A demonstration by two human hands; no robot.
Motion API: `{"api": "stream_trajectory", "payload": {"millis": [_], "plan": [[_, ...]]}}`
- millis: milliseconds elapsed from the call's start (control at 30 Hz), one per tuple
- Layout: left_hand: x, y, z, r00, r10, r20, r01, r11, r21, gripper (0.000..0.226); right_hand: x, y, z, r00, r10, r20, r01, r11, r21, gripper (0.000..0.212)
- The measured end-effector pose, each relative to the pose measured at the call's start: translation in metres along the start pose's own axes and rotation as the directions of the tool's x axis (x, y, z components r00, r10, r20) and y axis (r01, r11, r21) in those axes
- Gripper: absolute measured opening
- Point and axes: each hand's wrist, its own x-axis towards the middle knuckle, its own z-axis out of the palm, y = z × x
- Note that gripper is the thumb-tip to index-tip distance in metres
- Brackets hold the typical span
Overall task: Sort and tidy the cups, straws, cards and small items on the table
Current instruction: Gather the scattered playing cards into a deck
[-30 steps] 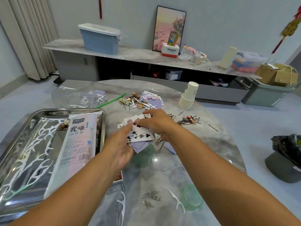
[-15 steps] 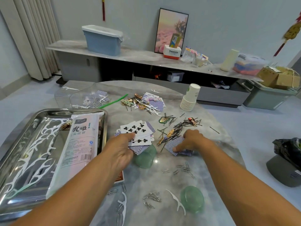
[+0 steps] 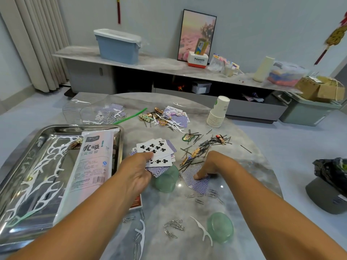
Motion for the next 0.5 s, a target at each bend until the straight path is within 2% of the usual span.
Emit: {"api": "stream_trajectory", "payload": {"millis": [100,200,367,500], "plan": [[0.001,-0.001,0.0,1.0,0.0,0.0,0.0,1.0,0.011,0.041,-0.005,-0.008,0.002,0.999,0.004,0.04,-0.002,1.0,-0.031,0.098],[0.003,-0.002,-0.001,1.0,0.005,-0.001,-0.005,1.0,0.017,0.041,-0.012,-0.019,0.006,1.0,-0.008,0.002,0.008,0.997,-0.072,0.106],[0.003,-0.004,-0.002,1.0,0.005,-0.003,-0.005,1.0,0.028,0.039,-0.019,-0.03,0.013,0.999,-0.029,0.02,0.029,1.0,0.006,0.116],[0.001,-0.004,-0.002,1.0,0.0,0.001,0.0,0.999,0.044,0.038,-0.022,-0.029,0.012,0.998,-0.064,0.004,0.064,0.997,-0.033,0.109]]}}
